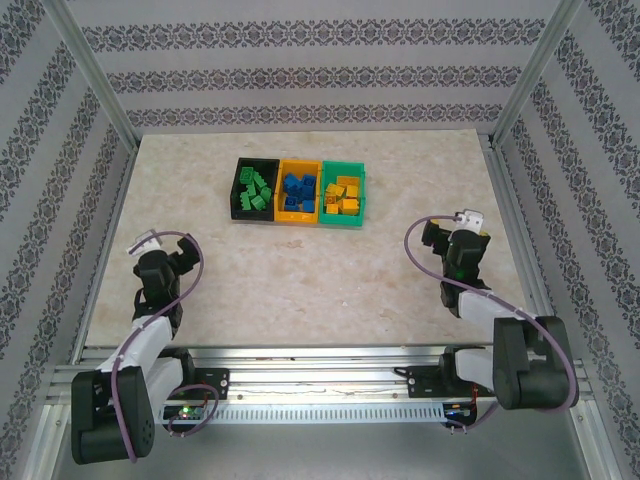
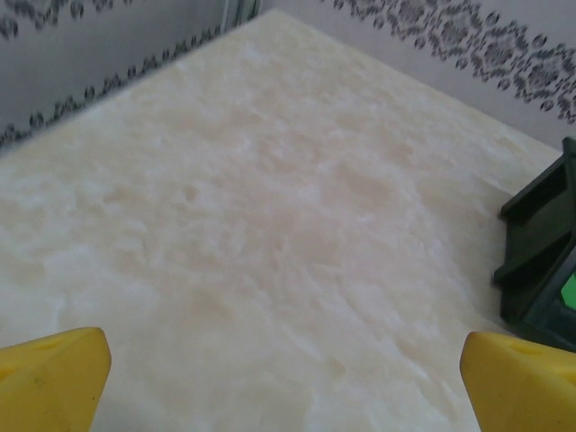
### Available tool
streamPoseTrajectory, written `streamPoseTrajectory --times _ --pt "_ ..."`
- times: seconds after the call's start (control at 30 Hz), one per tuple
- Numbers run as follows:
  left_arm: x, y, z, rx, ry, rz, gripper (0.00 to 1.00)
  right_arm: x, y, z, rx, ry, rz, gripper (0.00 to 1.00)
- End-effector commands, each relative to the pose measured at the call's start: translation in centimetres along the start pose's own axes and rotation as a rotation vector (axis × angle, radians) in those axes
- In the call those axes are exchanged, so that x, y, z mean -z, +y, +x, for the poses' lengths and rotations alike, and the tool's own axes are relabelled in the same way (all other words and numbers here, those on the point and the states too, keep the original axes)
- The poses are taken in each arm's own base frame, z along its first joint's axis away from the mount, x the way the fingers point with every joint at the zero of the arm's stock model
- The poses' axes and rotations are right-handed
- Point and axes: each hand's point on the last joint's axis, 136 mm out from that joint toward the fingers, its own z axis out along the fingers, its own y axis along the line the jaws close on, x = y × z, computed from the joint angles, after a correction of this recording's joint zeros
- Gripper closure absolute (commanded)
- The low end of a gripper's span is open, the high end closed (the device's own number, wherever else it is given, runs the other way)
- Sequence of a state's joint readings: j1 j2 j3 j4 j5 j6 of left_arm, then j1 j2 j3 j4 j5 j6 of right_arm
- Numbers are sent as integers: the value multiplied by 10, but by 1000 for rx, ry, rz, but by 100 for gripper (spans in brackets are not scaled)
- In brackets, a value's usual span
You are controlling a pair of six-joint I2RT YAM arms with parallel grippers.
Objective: Sort the legos into containers by color
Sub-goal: Reset both arms
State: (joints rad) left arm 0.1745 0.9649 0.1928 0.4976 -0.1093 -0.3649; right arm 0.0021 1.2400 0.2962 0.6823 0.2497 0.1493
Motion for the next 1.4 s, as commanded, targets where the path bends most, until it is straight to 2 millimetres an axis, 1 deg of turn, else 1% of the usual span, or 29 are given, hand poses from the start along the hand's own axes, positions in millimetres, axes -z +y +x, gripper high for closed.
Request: streamPoseTrajectory --times 0.0,0.03,0.1,0.17,0.23,0.27,0.3,0.37,0.43,0.47,0.53,0.57,0.63,0.7,0.77,1.37 --pt "-5 -5 -30 -93 -150 16 0 -5 7 -14 21 -80 -36 2" --pt "-8 -7 -28 -108 -160 32 0 -6 13 -14 34 -77 -65 2" --pt "-14 -9 -22 -100 -181 56 0 -9 16 -12 36 -78 -83 2" --pt "-25 -16 -12 -100 -165 102 1 -13 19 -6 31 -92 -98 2" --pt "-32 -24 -3 -100 -168 159 1 -17 27 4 49 -94 -144 2" --pt "-34 -31 0 -114 -182 201 0 -19 33 6 61 -107 -175 2" --pt "-32 -38 2 -133 -186 251 1 -20 39 5 68 -123 -202 2" --pt "-33 -47 5 -174 -166 269 1 -24 49 7 102 -77 -246 2" --pt "-35 -53 8 -191 -160 297 1 -28 51 8 111 -48 -243 2" --pt "-36 -57 12 -207 -146 323 1 -30 51 6 107 -55 -239 2" --pt "-45 -67 19 -231 -129 366 1 -30 50 7 106 -51 -233 2" --pt "-43 -71 19 -239 -132 384 1 -31 50 8 105 -49 -230 2" --pt "-45 -67 21 -240 -97 356 1 -31 50 12 106 -33 -230 2" --pt "-48 -72 22 -254 -98 363 1 -34 56 2 115 -45 -253 2" --pt "-47 -71 22 -255 -95 362 1 -33 57 3 121 -46 -258 2" --pt "-44 -68 20 -243 -118 351 1 -32 59 3 136 -54 -252 2"
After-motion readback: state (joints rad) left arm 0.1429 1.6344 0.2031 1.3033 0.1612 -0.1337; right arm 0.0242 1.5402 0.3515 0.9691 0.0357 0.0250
